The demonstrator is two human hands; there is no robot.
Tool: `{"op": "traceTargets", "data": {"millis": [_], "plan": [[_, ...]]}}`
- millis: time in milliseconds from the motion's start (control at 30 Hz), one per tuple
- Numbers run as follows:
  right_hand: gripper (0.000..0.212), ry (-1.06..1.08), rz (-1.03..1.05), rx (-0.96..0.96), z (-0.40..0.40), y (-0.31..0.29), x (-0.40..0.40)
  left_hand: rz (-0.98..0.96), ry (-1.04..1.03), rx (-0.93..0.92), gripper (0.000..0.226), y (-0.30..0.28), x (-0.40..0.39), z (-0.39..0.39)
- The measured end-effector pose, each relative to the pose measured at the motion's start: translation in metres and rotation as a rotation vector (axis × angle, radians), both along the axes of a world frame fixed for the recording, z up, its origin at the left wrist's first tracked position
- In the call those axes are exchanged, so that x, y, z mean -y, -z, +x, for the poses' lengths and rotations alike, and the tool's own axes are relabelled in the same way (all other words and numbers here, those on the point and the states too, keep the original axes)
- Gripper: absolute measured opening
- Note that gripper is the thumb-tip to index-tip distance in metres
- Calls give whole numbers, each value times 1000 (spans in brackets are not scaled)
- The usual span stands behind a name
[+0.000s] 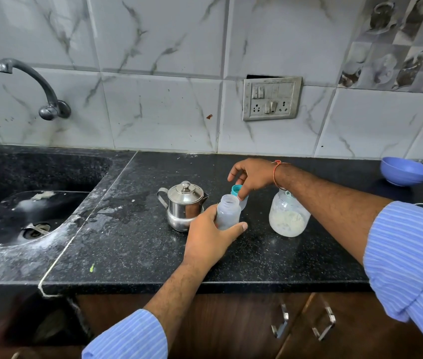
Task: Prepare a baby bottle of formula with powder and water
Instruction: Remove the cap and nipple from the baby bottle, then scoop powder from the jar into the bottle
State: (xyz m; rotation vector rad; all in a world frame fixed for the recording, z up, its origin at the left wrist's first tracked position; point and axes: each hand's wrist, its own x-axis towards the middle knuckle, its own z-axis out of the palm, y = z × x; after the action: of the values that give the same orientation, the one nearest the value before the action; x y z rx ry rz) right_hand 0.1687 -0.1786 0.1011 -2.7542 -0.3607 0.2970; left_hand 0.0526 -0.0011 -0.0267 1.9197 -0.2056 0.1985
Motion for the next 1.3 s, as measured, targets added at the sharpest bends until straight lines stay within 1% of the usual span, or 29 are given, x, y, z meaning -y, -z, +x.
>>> {"op": "traceTargets", "data": {"millis": [300, 467, 600, 800, 933, 1067, 1200, 1300], "plan": [[60, -29, -73, 31, -4, 3, -4, 16, -9, 1, 60, 0, 0, 1], [60, -49, -108, 31, -4, 2, -4, 12, -10, -8, 63, -1, 1, 0], [66, -68, -133, 29, -3, 0, -4, 5, -6, -22, 56, -3, 1, -2], [71, -68, -149, 31, -10, -12, 1, 7, -15, -32, 60, -7, 0, -5], [77, -65, -176, 6, -23, -31, 14, 8, -16, -31, 69, -8, 0, -6], [85, -27, -263, 7, -44, -45, 38, 4, -47, -14, 83, -8, -1, -8], [89, 32, -254, -12, -57, -49, 68, -66, -69, -9, 82, -6, -1, -11], [90, 71, -227, -42, -68, -48, 82, -55, -70, -6, 83, -7, -1, -17]]}}
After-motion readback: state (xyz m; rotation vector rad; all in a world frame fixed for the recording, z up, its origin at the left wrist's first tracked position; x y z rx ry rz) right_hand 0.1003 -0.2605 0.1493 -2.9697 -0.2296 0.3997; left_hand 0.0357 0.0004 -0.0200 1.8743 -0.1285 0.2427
